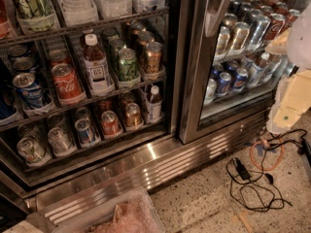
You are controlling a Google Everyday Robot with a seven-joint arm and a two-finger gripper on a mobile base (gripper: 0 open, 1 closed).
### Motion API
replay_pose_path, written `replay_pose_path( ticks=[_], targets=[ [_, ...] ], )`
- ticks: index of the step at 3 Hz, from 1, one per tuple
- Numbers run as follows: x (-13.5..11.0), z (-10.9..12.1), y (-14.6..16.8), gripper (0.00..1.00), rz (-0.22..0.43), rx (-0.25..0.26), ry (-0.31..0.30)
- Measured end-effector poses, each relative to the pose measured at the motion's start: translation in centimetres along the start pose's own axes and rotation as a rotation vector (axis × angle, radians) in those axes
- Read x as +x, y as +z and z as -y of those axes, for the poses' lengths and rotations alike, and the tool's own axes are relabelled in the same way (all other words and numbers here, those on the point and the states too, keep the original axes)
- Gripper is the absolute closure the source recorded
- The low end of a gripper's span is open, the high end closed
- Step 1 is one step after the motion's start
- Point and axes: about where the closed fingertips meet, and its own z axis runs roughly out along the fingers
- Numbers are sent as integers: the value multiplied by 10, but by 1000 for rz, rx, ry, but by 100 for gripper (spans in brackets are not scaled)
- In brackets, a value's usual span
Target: Pick water bottle from top shelf of fridge
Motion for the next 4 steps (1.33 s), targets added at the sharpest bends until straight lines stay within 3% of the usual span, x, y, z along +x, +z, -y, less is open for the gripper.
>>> replay_pose_path(
  ticks=[2,4],
  targets=[
    [-1,2,0,0,8,30,14],
    [-13,10,4,0,92,80,15]
  ],
)
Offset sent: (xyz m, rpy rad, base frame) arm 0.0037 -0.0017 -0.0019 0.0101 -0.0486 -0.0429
